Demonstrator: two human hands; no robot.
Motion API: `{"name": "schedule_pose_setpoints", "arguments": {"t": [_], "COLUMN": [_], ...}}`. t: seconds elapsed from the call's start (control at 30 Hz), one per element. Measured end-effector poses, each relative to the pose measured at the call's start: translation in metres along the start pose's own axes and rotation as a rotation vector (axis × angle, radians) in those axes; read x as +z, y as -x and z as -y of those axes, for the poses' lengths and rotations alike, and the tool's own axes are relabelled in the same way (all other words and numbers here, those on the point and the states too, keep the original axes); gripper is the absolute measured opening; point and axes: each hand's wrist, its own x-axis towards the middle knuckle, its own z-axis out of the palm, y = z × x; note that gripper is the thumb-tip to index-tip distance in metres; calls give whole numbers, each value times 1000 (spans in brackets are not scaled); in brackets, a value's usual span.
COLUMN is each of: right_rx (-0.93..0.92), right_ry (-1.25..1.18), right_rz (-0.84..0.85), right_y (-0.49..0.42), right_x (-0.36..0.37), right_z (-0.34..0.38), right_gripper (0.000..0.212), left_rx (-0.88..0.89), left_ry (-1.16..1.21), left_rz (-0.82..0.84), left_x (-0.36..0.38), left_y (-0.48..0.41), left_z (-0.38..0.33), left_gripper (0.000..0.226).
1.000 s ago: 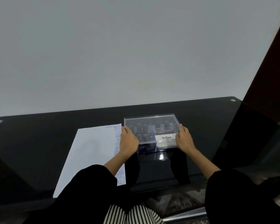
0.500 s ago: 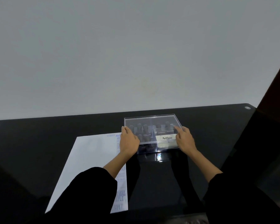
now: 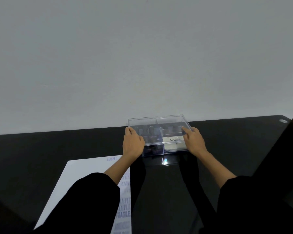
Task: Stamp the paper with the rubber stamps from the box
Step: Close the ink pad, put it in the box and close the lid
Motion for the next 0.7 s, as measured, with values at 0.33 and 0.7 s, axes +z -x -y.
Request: {"name": "schedule_pose_setpoints", "arguments": {"t": [0.33,0.7], "right_rx": [-12,17], "right_ry": [16,29], "right_rz": [-33,-37], "right_y": [-35,-45], "right_x": [15,21], "right_z": [0,2], "right_gripper": [40,42], "left_rx": [14,6], "left_ry": [9,60], "left_rz": [-15,-28], "left_x": [2,3], "left_y": [-32,-42], "left_z": [1,0], "left_gripper": [52,48]}}
